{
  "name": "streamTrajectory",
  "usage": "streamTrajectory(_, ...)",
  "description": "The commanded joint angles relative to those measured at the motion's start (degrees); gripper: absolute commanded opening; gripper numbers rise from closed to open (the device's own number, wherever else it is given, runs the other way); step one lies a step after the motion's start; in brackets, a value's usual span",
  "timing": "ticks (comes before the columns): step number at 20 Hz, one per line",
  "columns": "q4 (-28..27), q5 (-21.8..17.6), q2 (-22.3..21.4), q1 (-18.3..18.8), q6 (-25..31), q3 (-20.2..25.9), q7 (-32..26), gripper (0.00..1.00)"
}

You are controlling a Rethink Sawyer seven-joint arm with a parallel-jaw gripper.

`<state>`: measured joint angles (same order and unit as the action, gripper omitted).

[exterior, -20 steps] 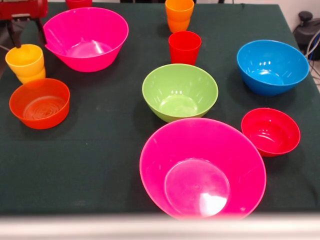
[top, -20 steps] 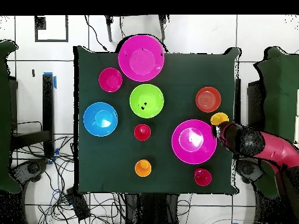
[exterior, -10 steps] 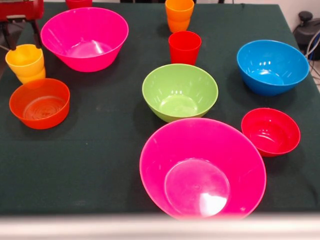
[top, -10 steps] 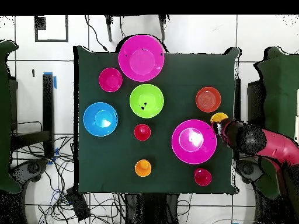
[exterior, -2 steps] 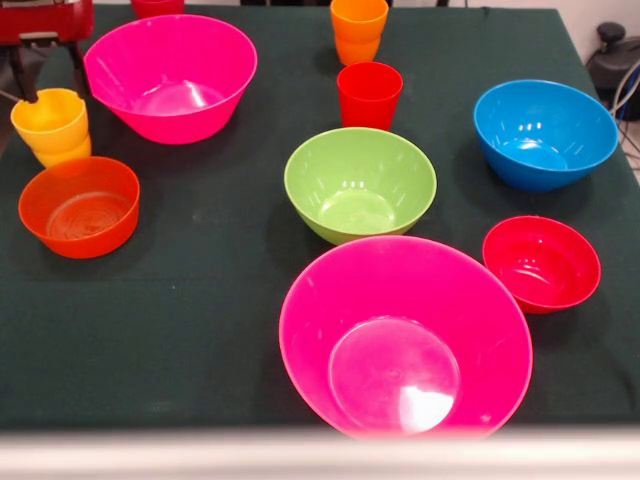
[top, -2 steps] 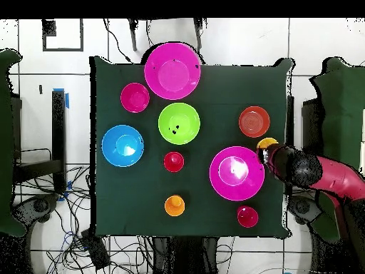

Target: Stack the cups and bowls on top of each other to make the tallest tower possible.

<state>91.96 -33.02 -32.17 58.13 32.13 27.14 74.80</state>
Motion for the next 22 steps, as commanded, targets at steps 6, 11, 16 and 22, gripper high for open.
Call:
streamTrajectory(6,-3.06,0.29,3.68,-4.35,2.44,2.54,-1.10,1.00)
streamTrajectory(11,-3.17,0.14,4.16,-4.19,1.89,2.74,-1.67,1.00)
streamTrajectory(16,-4.54,-0.97,5.69,-5.45,1.26,1.10,-0.30,1.00)
streamTrajectory(22,-7.26,-3.35,8.74,-8.04,0.74,-2.75,1.83,1.00)
